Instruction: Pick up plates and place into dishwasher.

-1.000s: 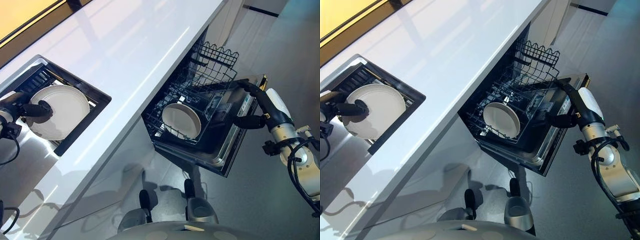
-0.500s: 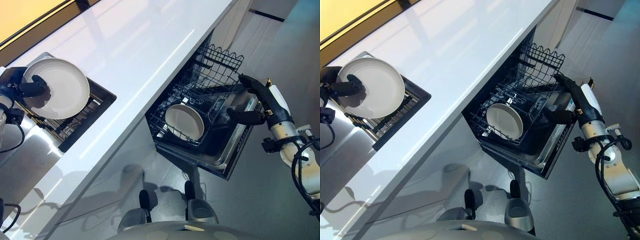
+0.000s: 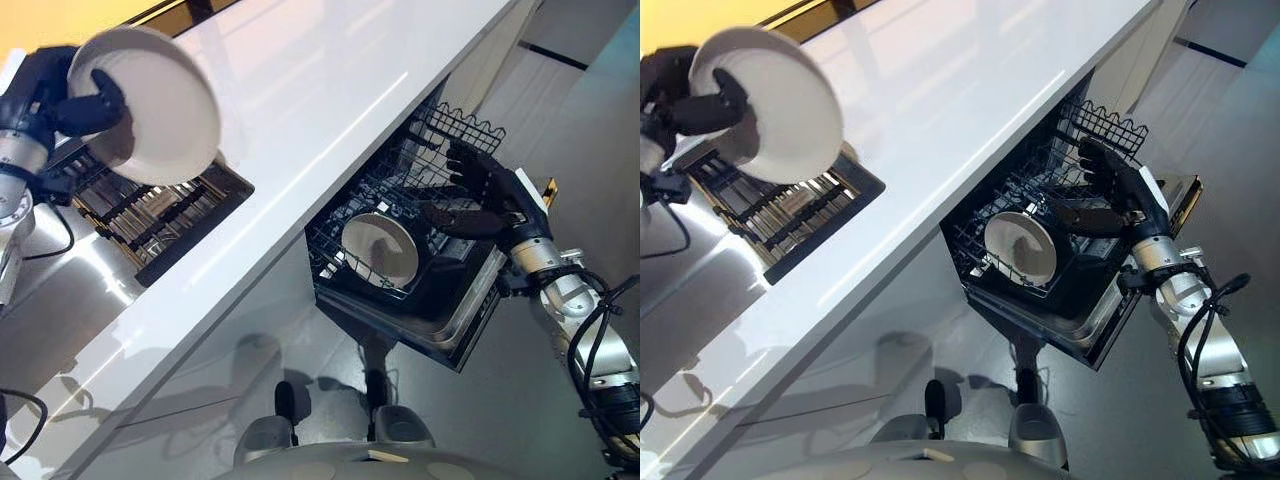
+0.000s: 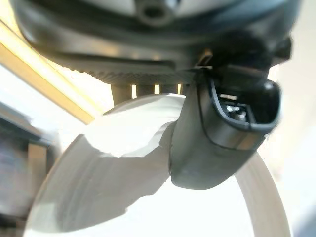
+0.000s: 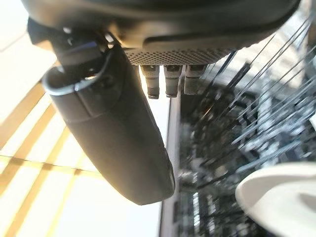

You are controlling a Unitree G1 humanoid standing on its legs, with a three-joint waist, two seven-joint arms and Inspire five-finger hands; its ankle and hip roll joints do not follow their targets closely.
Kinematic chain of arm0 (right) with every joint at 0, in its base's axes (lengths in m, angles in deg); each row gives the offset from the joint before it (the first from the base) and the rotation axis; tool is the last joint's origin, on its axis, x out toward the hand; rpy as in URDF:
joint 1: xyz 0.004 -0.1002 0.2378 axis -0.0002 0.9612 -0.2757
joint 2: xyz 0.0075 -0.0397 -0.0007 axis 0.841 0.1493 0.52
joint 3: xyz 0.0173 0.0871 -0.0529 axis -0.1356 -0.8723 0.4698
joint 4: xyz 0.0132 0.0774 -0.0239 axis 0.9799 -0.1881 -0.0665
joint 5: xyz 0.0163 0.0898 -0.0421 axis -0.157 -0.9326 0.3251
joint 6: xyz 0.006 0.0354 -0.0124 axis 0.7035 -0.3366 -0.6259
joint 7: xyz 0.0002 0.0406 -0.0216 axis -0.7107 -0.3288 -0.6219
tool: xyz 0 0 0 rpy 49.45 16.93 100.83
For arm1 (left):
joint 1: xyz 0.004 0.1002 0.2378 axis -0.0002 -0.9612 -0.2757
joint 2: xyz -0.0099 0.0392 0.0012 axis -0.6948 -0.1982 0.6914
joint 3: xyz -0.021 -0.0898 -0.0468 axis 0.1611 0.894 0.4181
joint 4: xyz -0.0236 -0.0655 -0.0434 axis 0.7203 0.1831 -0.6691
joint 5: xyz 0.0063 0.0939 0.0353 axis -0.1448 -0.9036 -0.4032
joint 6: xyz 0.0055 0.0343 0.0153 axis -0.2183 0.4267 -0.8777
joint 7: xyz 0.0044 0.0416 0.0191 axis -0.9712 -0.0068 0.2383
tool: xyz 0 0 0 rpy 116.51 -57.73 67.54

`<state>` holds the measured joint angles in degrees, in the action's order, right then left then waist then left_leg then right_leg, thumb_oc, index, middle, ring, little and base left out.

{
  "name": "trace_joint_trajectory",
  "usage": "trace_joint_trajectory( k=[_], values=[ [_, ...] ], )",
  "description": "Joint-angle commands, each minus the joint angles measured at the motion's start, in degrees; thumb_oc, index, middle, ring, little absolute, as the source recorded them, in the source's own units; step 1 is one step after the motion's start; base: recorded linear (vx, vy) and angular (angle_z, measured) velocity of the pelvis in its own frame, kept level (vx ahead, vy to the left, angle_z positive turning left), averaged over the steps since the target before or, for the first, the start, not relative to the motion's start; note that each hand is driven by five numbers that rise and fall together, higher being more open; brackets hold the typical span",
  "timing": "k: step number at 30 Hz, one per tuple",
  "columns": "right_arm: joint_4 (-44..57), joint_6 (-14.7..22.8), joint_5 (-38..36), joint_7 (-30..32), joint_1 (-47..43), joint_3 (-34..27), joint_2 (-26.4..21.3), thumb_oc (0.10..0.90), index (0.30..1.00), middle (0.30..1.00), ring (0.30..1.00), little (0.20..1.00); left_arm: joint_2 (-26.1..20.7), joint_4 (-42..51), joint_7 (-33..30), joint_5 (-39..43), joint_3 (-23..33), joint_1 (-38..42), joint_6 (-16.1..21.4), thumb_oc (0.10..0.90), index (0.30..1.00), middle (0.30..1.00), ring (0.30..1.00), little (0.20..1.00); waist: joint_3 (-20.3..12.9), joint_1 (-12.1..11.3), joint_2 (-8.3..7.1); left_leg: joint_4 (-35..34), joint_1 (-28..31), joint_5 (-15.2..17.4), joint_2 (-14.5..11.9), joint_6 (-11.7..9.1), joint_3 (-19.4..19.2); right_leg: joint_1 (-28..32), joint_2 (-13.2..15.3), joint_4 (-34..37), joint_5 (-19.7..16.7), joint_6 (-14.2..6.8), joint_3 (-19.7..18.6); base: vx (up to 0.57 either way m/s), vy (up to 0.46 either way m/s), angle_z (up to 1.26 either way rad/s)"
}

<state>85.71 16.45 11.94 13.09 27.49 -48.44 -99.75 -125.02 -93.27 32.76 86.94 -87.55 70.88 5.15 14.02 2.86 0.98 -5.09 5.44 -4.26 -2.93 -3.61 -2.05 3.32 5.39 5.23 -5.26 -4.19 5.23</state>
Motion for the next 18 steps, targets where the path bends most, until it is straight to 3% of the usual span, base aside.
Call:
trace_joint_trajectory(
  k=[1, 18],
  values=[
    [4.72, 5.91, -3.36, -0.44, -6.97, 1.16, -2.21, 0.8, 0.9, 0.9, 0.9, 0.9, 0.99, 2.64, -3.47, 1.21, 4.51, 6.13, 8.65, 0.1, 0.3, 0.3, 0.3, 0.2, -9.28, 0.55, 0.71, 0.09, 0.36, 2.55, 5.19, 2.38, 0.03, 1.92, -3.32, -0.99, 1.83, -0.69, 1.1, 0.0, 0.0, 0.0],
    [10.18, 4.31, -5.99, -0.21, -14.94, 3.86, 1.61, 0.8, 0.9, 0.9, 0.9, 0.9, 8.04, 10.68, -2.57, -0.14, -4.91, 13.52, 10.96, 0.1, 0.3, 0.3, 0.3, 0.2, -10.59, 2.09, 0.48, 0.09, 1.48, 3.07, 4.96, 2.71, -1.32, 2.16, -3.7, -0.94, 1.36, -0.66, -0.59, 0.0, -0.001, -0.02]
  ],
)
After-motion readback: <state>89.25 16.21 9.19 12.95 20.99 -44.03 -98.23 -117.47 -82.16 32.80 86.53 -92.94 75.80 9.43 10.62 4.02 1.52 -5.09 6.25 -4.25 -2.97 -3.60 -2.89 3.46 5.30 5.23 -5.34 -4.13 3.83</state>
